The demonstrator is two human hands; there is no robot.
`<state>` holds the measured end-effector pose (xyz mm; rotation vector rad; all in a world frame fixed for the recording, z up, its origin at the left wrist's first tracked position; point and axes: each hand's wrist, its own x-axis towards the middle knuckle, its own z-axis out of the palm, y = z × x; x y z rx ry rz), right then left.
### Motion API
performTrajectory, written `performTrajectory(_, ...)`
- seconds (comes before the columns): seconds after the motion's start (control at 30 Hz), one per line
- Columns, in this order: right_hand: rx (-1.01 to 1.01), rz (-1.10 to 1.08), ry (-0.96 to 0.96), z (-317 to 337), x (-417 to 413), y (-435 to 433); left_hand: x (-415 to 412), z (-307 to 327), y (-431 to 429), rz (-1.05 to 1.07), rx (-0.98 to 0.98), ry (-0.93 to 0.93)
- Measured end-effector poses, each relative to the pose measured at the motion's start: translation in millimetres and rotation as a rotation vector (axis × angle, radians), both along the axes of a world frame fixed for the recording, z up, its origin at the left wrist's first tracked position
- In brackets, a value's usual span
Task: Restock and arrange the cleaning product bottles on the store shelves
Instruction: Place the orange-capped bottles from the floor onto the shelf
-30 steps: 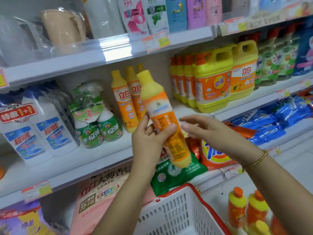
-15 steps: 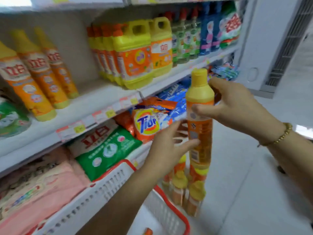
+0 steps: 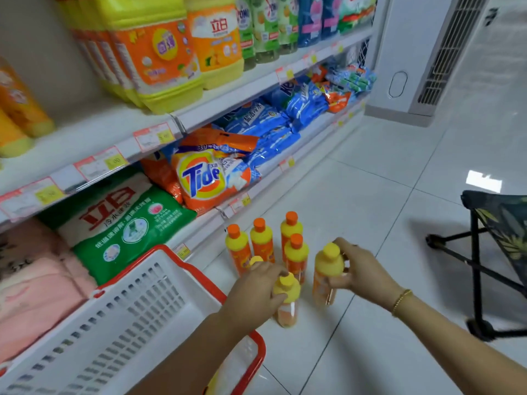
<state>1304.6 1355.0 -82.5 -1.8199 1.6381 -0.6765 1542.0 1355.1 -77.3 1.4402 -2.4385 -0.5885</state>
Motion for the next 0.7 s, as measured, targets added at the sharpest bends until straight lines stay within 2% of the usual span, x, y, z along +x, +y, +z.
performTrajectory(0.27, 0.141, 0.154, 0.004, -39, 4, -5, -1, -8, -5, 0.004, -0.074, 0.030)
performTrajectory(0.47, 0.174, 0.146, 0.016, -44, 14, -4, 1, -13, -5, -0.004, -0.085, 0.063)
performTrajectory(0.53, 0.181, 0.192, 0.119, -36, 19, -8, 2, -10, -5, 0.001, -0.071, 0.095)
performTrajectory(0.63, 0.162, 0.319, 0.457, -6, 27, -23, 12, 4, -12, 0.038, -0.072, 0.176)
performTrajectory(0.7, 0.169, 0.381, 0.609, 22, 33, -37, 26, 26, -23, 0.137, -0.113, 0.235)
